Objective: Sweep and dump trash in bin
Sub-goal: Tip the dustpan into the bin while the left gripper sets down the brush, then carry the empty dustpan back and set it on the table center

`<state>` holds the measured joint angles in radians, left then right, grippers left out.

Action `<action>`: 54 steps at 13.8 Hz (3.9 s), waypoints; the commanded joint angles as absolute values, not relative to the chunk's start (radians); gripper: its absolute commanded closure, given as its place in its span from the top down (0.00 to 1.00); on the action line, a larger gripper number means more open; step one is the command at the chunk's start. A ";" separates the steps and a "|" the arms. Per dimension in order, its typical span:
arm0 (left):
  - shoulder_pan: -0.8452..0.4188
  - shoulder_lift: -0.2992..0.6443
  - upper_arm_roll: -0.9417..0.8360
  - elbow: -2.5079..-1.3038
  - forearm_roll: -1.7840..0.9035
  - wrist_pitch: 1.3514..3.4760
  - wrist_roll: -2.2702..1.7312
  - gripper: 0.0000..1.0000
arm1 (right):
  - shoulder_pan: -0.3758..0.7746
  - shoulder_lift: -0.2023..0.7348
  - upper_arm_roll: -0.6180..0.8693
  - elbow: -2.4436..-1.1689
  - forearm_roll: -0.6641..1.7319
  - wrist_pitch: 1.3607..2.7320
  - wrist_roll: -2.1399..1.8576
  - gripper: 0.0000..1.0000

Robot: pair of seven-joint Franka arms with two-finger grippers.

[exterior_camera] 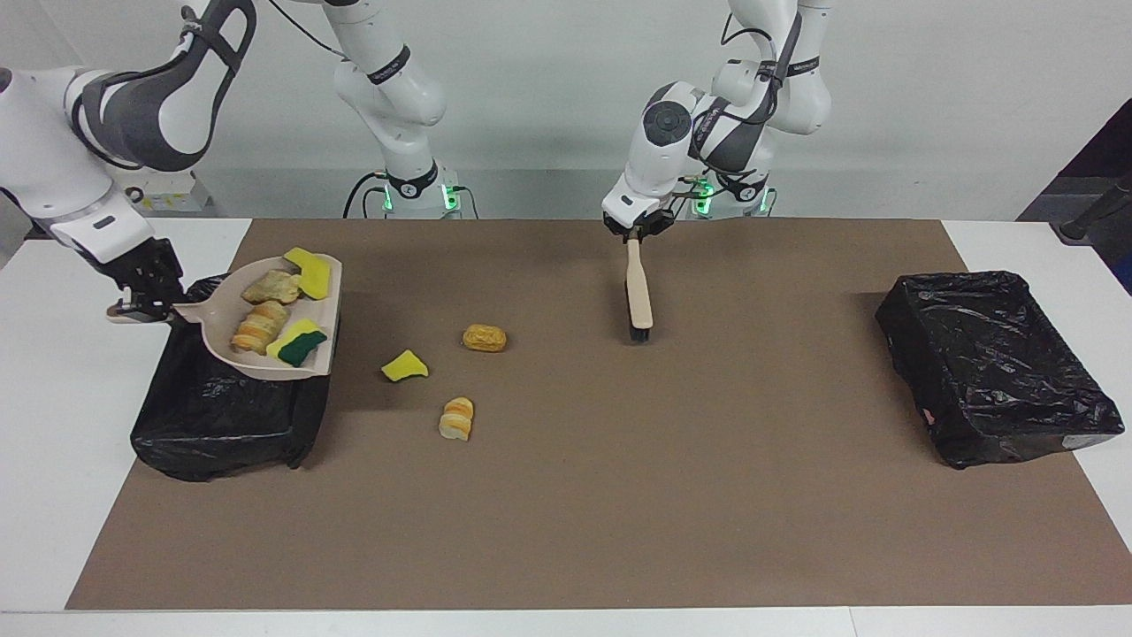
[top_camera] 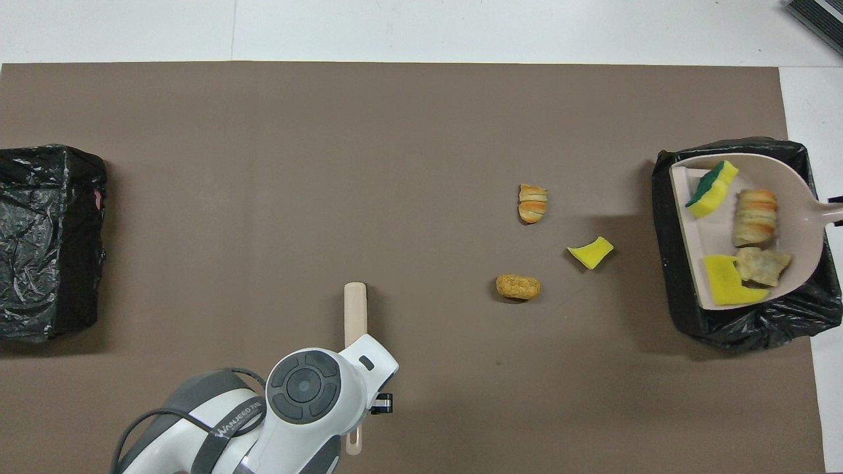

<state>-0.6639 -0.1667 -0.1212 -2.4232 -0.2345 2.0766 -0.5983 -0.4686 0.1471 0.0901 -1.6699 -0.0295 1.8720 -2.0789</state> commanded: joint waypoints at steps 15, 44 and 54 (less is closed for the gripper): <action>-0.470 -0.176 -0.092 -2.271 -0.227 2.011 -0.571 1.00 | -0.321 0.028 0.106 -1.904 -0.823 2.024 -1.525 0.00; -0.008 -0.040 -0.089 -1.664 -0.040 1.574 0.002 1.00 | 0.187 0.253 0.189 -1.459 -0.497 1.651 -0.507 0.00; -0.008 -0.041 -0.089 -1.664 -0.040 1.574 0.002 1.00 | 0.446 0.658 0.189 -1.085 -0.238 1.739 0.522 0.00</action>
